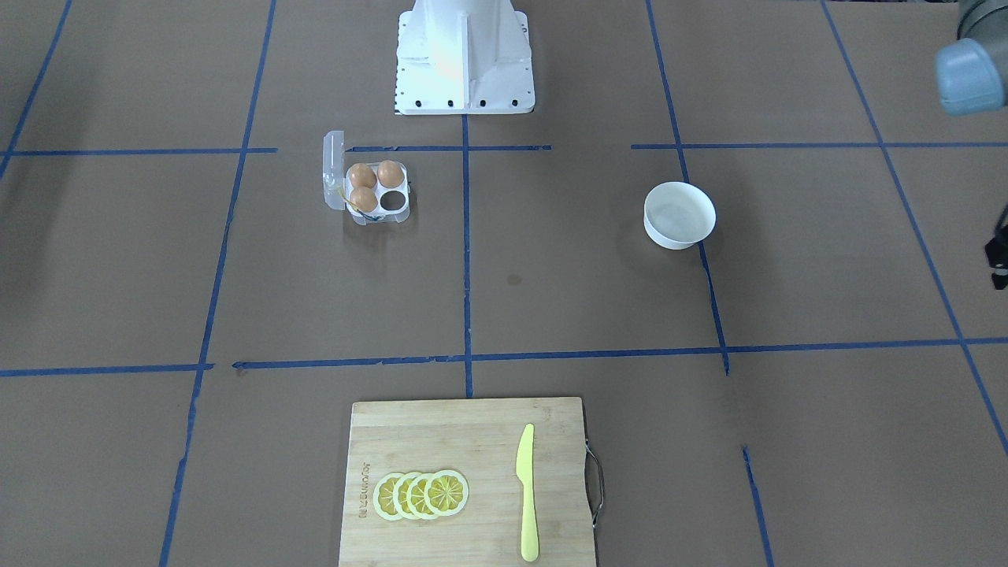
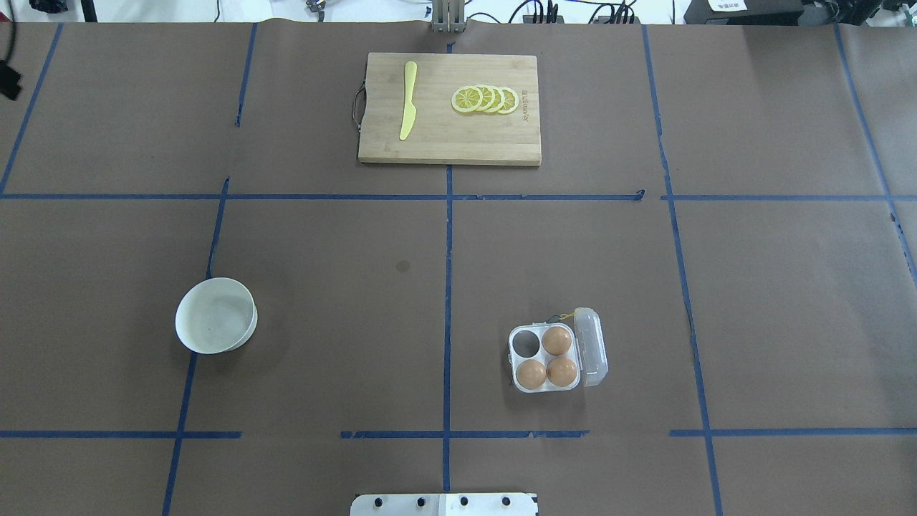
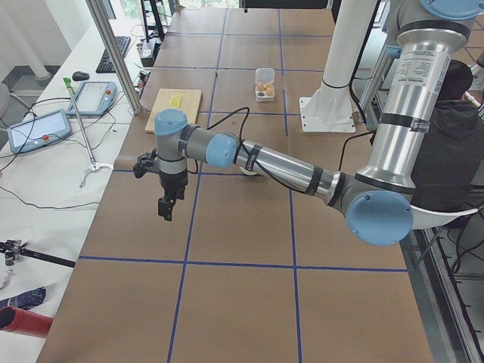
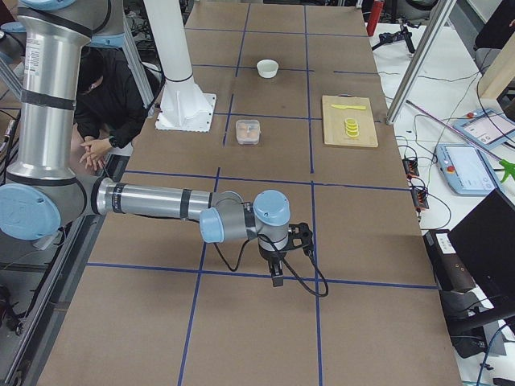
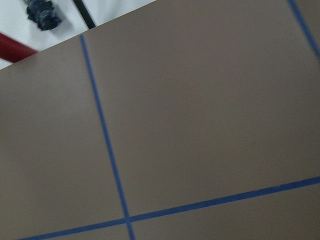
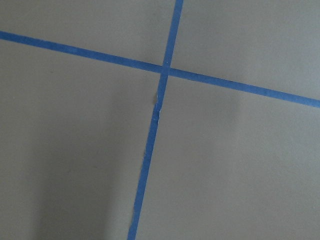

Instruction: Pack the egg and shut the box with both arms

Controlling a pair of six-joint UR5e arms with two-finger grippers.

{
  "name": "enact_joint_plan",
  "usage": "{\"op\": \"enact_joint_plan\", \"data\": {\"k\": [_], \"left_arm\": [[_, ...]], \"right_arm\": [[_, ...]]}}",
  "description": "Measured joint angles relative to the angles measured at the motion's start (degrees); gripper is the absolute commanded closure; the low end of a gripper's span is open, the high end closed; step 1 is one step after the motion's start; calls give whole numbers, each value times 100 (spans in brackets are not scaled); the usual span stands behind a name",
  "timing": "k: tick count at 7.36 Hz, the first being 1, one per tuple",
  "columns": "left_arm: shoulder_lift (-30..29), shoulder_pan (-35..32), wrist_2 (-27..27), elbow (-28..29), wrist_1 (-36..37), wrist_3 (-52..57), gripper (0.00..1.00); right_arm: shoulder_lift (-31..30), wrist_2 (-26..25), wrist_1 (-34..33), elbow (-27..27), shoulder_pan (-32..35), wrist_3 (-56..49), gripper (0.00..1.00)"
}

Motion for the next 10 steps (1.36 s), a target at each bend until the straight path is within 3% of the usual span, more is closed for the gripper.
{"op": "enact_joint_plan", "data": {"k": [2, 4, 6, 7, 8, 10], "left_arm": [[688, -487, -740, 136, -45, 424, 0], [1019, -817, -863, 136, -38, 1125, 0], [1083, -921, -847, 119, -54, 1342, 0], [1088, -932, -843, 116, -62, 1415, 0], [1090, -935, -842, 122, -64, 1506, 0], [1092, -936, -860, 120, -57, 1584, 0]], "right_arm": [[170, 1, -18, -6, 0, 58, 0], [298, 168, -39, -12, 0, 298, 0], [293, 703, 0, 157, -29, 357, 0], [292, 809, 7, 336, -120, 425, 10], [290, 813, 12, 530, -293, 655, 43], [291, 727, 15, 1060, -972, 1898, 81]]}}
